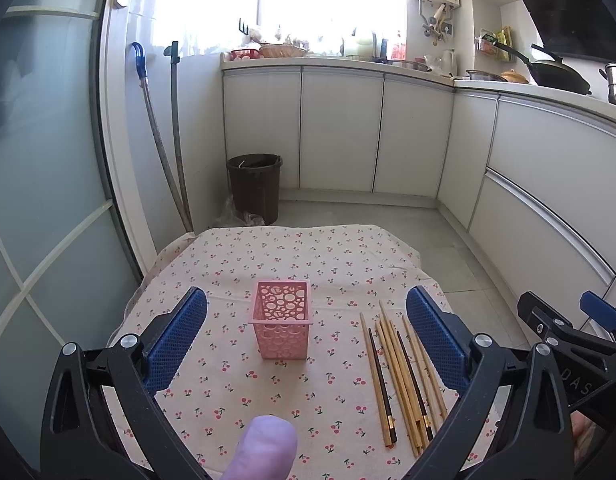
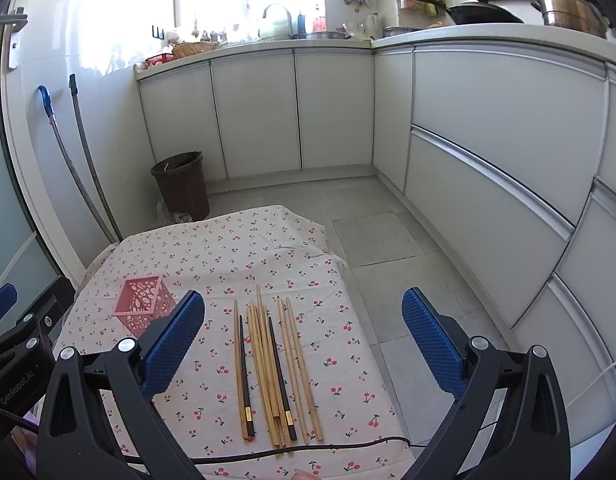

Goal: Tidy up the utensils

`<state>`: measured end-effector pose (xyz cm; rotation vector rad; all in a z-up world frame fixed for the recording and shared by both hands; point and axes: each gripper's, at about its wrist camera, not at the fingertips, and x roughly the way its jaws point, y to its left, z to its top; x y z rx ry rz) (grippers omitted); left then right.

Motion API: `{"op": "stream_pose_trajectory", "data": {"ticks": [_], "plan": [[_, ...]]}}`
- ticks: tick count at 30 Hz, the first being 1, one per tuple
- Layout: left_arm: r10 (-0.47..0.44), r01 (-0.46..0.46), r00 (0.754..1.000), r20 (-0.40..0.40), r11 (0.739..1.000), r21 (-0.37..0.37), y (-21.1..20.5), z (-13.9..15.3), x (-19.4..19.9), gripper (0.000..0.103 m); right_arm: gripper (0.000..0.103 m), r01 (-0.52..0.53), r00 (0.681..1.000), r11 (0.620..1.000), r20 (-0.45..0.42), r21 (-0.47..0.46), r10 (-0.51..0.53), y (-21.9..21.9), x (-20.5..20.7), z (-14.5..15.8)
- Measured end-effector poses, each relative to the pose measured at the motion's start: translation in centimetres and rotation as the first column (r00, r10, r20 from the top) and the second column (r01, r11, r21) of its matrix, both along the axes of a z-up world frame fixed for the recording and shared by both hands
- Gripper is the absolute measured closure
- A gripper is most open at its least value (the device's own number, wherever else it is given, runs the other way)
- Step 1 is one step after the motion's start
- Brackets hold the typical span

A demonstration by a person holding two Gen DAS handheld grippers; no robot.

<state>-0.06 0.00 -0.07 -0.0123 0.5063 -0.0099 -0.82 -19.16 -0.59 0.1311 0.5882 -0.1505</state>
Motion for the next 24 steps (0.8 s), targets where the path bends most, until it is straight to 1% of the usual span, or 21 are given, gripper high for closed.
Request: {"op": "stream_pose_trajectory", "data": {"ticks": [24], "plan": [[-0.003, 0.003, 1.0, -0.013, 1.0, 0.005, -0.16, -0.27, 0.16, 0.007, 0.007, 0.003, 1.0, 1.0, -0.005, 0.001, -0.003, 0.02, 0.12, -0.09]]}}
